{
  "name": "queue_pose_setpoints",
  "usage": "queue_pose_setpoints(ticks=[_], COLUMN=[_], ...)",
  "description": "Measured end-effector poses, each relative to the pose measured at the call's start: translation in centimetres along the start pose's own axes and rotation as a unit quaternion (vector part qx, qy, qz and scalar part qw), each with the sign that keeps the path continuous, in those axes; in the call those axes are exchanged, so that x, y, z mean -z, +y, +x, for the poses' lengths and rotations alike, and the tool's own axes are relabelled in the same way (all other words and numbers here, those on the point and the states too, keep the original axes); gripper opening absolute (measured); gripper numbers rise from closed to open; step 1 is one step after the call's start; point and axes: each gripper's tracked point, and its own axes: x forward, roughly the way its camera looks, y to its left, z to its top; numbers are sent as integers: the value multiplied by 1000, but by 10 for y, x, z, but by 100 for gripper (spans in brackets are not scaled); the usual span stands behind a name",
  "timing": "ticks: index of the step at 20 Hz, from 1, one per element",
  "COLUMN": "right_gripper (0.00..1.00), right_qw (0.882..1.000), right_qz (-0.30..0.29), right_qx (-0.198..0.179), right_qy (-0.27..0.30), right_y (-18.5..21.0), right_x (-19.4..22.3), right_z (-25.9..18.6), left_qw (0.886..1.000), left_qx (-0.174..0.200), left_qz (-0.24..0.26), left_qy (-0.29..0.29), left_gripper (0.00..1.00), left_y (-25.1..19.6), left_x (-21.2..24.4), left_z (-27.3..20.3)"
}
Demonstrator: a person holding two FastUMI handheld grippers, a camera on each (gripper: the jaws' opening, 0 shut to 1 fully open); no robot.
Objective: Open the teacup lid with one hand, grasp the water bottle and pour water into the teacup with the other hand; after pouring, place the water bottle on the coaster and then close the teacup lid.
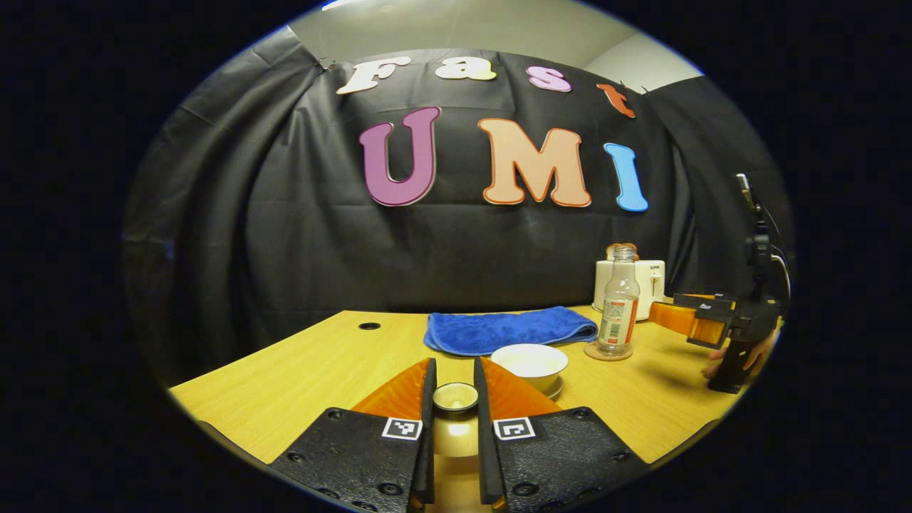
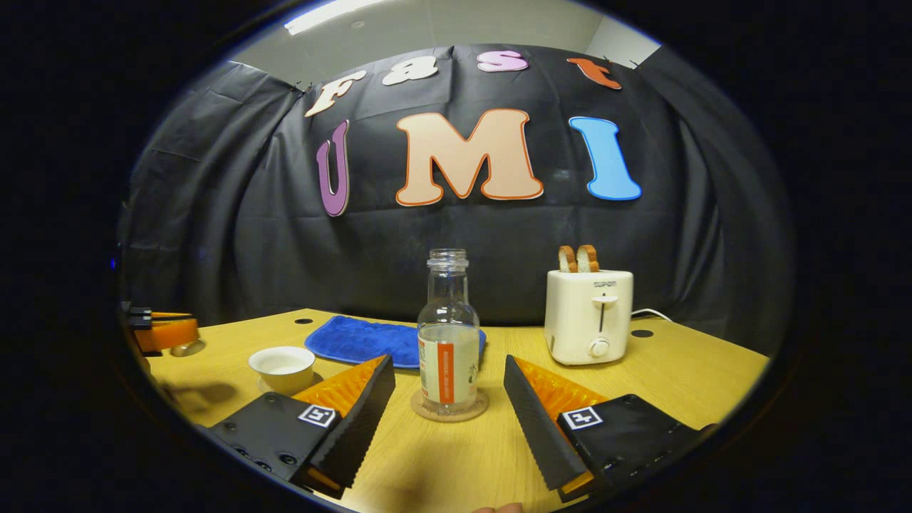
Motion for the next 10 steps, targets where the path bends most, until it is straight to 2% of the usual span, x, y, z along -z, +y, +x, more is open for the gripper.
queue_pose_setpoints(ticks=[2, 3, 4, 5, 10], right_gripper=[98, 92, 100, 92, 92], right_qw=[1000, 1000, 1000, 1000, 1000], right_qz=[0, 0, 0, 0, -1], right_qx=[1, 3, 7, 11, 11], right_qy=[-1, -3, -3, -3, -3], right_y=[-11, -18, -25, -32, -50], right_x=[-2, -2, -3, -3, -5], right_z=[-21, -30, -38, -46, -76], left_qw=[1000, 1000, 999, 999, 998], left_qx=[17, 27, 31, 35, 48], left_qz=[2, 2, 5, 8, 39], left_qy=[1, 2, 4, 3, 11], left_gripper=[22, 22, 22, 22, 22], left_y=[-11, -18, -22, -25, -42], left_x=[0, 1, 2, 1, 4], left_z=[16, 23, 29, 34, 65])
